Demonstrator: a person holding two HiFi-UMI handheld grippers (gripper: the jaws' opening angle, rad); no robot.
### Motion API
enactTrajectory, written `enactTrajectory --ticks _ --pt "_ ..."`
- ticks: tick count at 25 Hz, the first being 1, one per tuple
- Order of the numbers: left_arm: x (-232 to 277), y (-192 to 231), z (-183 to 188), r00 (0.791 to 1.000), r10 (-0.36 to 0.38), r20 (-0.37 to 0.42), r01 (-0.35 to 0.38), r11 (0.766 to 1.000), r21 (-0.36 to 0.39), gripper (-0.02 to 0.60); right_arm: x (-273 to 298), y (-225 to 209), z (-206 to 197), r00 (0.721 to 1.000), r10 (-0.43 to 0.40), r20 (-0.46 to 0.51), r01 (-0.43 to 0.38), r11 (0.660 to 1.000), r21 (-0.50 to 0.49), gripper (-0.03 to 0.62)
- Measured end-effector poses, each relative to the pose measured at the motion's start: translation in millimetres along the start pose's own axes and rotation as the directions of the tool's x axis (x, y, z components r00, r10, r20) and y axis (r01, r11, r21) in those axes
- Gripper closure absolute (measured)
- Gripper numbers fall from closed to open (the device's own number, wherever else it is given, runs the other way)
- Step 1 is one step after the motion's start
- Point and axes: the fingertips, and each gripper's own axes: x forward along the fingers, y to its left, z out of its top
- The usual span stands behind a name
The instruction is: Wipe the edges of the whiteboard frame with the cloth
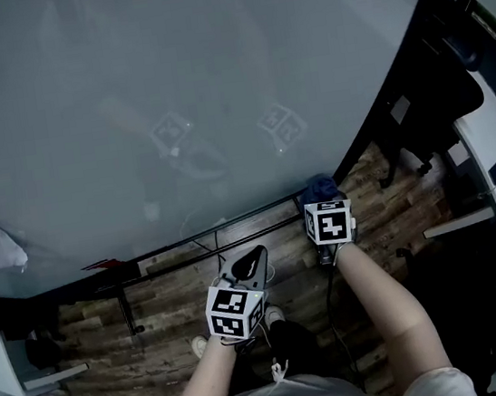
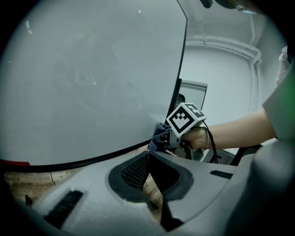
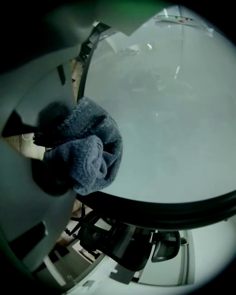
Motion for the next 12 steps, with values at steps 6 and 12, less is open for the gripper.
enactTrajectory --ticks 6,12 --pt "-36.8 35.4 1.0 0.999 0.029 0.027 -0.028 0.999 -0.027 0.563 3.2 41.2 -1.1 1.0 -0.025 -0.014 0.026 1.0 0.009 0.517" --pt "-89.4 85.6 -6.2 0.996 0.082 0.038 -0.08 0.995 -0.052 0.563 1.2 97.3 -6.4 0.999 -0.035 -0.039 0.037 0.998 0.051 0.517"
